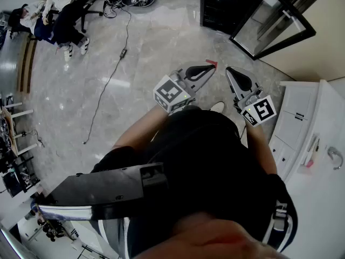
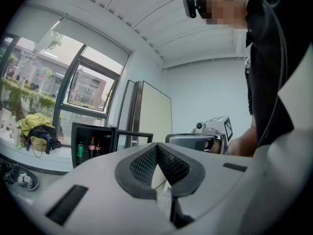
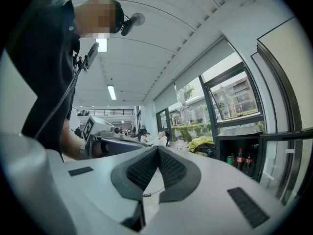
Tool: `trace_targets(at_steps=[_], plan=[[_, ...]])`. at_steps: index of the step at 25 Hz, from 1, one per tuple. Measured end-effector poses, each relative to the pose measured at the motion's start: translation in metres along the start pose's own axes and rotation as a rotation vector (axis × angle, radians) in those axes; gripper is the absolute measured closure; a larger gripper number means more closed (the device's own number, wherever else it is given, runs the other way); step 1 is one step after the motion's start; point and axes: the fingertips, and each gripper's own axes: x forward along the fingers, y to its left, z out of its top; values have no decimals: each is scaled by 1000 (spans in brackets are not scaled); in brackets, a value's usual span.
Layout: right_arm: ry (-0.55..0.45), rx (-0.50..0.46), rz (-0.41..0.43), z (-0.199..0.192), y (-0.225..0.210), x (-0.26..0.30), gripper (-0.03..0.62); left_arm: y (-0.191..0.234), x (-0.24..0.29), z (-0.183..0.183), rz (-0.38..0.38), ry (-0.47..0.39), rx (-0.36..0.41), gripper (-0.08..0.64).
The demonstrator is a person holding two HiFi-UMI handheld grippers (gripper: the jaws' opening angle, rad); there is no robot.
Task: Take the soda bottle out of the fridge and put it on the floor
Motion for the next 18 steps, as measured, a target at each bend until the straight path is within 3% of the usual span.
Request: trace_targets(at_steps=[18], plan=[[-21, -32, -12, 1, -14, -10, 578, -3, 21, 3, 1, -13, 23, 560]])
